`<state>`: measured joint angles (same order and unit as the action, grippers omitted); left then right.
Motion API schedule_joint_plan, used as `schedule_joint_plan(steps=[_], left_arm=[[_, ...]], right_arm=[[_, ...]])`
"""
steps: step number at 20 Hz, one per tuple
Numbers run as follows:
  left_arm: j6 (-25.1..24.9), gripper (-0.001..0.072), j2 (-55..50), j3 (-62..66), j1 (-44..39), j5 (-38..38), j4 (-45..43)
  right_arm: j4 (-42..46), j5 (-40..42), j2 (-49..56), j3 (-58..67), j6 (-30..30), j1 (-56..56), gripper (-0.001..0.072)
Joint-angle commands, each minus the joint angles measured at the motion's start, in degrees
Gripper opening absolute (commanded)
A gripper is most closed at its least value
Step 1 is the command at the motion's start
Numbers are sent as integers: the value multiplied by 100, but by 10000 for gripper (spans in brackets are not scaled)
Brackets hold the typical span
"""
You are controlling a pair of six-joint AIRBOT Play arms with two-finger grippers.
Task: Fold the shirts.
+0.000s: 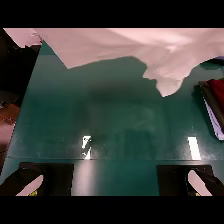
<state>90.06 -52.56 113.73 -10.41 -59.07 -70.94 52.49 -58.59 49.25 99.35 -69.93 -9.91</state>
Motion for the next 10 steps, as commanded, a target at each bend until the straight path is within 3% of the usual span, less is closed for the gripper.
schedule_joint_plan(steps=[1,3,6,10], left_arm=[[-2,21,129,595,0,42,317],[-2,21,358,616,0,13,426],[-7,21,459,584,0,-321,444],[2,20,243,-210,0,-1307,-409]], right_arm=[[74,-31,-31,837,-9,-9,21],[308,-262,-31,1209,-61,-9,21],[1029,-817,-28,1447,-787,-9,20],[1316,-2382,511,1447,-1637,-7,20]])
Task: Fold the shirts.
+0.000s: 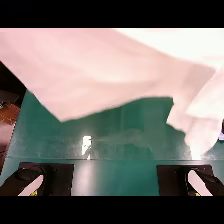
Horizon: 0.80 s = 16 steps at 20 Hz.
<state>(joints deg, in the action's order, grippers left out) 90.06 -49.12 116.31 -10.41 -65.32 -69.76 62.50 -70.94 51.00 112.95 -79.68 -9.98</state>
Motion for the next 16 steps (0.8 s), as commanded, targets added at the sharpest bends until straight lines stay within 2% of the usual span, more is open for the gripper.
schedule_joint_plan(steps=[1,4,6,8,11,16], left_arm=[[0,20,-203,-866,0,-925,-658],[-52,20,-761,-2302,0,-1305,-697],[-208,20,-1244,-3187,0,-1071,-695],[-208,21,-1764,-3777,0,-426,-752],[-201,21,-2520,-3882,0,444,-761],[-197,22,-2835,-3882,0,1578,-758]], right_arm=[[264,-1668,621,85,-800,20,20],[267,-3047,1746,85,-890,382,20],[330,-3407,2542,83,-883,743,20],[463,-2924,3200,-79,-870,1067,20],[638,-1659,3829,-603,-872,1355,21],[612,-236,4419,-866,-874,1438,22]])
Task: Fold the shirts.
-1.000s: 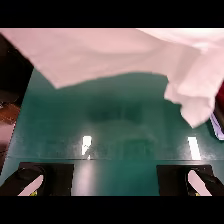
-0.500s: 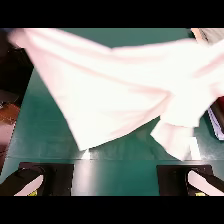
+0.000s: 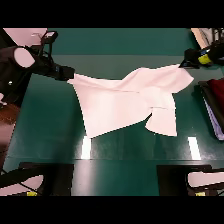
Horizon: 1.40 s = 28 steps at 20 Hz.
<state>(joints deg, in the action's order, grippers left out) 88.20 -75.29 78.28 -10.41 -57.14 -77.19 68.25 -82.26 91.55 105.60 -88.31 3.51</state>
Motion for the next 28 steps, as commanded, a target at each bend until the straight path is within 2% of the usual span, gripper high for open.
schedule_joint_plan(steps=[1,2,3,4,5,9,11,12,14,19,22,27,28], left_arm=[[-13,22,-216,-79,0,850,-17],[-13,22,-216,-79,0,879,-17],[-13,22,-216,-79,0,872,-17],[-13,22,-216,-79,0,859,-20],[-13,21,-216,-79,0,826,-20],[-11,22,-216,-79,0,483,-17],[-11,21,-216,-79,0,433,-15],[-11,21,-216,-79,0,439,2],[-9,21,-216,-79,0,442,35],[-7,22,-216,-79,0,446,136],[-4,22,-216,-79,0,442,142],[-7,22,-216,-79,0,437,155],[-7,21,-216,-79,0,435,155]], right_arm=[[37,1207,396,-133,-15,90,22],[35,1471,402,-131,-15,90,27],[33,1674,398,-131,-13,72,120],[35,1786,393,-129,-13,20,393],[39,1705,396,-96,-11,-72,538],[28,560,393,-264,455,-702,530],[24,164,396,-686,535,-975,526],[9,114,396,-962,533,-1080,500],[-407,321,396,-1620,601,-1246,437],[-1633,1641,400,-2927,850,-1325,436],[-1768,2046,422,-3171,916,-1169,435],[-1773,2275,424,-3202,916,-964,420],[-1764,2275,424,-3204,916,-940,328]])
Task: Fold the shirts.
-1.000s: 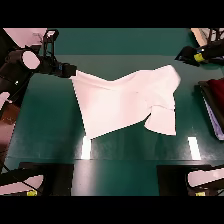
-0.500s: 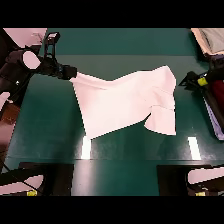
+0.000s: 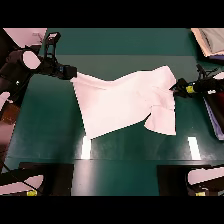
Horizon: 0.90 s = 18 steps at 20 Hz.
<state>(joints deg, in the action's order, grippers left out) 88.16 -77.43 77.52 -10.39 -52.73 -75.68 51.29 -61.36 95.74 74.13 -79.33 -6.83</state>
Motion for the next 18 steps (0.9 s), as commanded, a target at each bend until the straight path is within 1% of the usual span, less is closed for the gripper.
schedule_joint_plan(steps=[1,2,4,6,9,12,14,18], left_arm=[[-2,21,-2,-2,-2,-7,7],[-2,21,-2,-2,-4,-22,7],[-2,21,-2,-2,-2,-96,7],[-2,21,31,15,0,-254,-11],[-2,21,299,501,9,-466,-310],[-7,21,785,1613,9,-439,-472],[-2,21,1163,2409,9,-251,-474],[-4,21,2011,3547,9,55,-468]], right_arm=[[-63,190,4,-55,20,107,253],[-66,192,4,-55,44,107,190],[-72,131,-24,-55,57,107,22],[-63,79,-208,-55,59,90,21],[-57,120,-946,175,101,-129,21],[-63,105,-1801,1067,101,-437,21],[-59,214,-2310,1753,101,-564,21],[-22,702,-3309,2889,101,-758,21]])
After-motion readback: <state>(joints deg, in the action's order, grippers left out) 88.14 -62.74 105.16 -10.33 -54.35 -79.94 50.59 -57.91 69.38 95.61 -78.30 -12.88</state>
